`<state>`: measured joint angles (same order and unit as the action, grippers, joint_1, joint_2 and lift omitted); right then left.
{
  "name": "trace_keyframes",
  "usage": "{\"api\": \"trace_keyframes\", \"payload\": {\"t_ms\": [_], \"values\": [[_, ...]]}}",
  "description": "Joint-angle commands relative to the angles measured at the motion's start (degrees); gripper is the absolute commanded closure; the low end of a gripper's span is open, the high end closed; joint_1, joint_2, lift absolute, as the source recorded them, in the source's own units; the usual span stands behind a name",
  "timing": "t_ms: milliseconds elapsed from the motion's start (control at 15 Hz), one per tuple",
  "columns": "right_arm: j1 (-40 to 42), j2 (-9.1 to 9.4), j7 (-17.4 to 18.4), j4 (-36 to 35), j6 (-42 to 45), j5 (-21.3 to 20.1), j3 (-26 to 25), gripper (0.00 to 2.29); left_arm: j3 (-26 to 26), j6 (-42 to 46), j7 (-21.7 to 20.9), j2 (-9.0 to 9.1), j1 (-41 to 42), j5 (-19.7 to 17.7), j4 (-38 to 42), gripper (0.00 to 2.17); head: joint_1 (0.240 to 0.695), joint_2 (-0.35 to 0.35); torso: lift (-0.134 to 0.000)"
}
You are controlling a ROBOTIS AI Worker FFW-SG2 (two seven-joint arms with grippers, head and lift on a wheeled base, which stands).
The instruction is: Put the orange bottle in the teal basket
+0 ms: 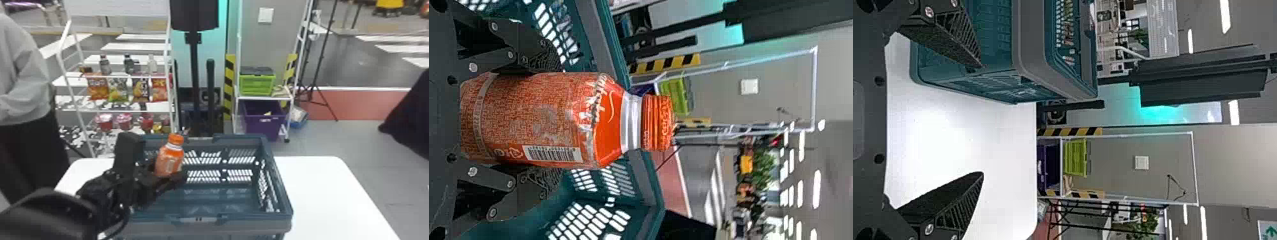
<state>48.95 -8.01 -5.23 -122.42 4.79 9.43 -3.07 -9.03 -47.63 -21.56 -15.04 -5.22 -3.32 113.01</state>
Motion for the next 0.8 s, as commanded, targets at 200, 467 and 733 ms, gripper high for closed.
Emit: {"api": "trace_keyframes", "payload": {"t_ms": [200, 467, 733], "values": [[0.4, 1.85, 0.0, 1.9, 1.2, -1.1, -0.3, 0.12, -12.4, -3.1, -7.9, -4.03, -19.1, 0.1, -22.8, 0.61, 0.499, 0.0, 0.0], [0.5, 2.73, 0.0, 3.0, 2.1, -1.3, -0.4, 0.12, -20.5, -1.6, -14.0, 0.19, -27.8, 6.5, -39.0, 0.61, 0.499, 0.0, 0.0], [0.4, 2.82, 0.0, 3.2, 2.1, -1.5, -0.4, 0.12, -23.6, 0.4, -18.8, 5.9, -31.9, 14.4, -51.1, 0.61, 0.499, 0.0, 0.0]]}}
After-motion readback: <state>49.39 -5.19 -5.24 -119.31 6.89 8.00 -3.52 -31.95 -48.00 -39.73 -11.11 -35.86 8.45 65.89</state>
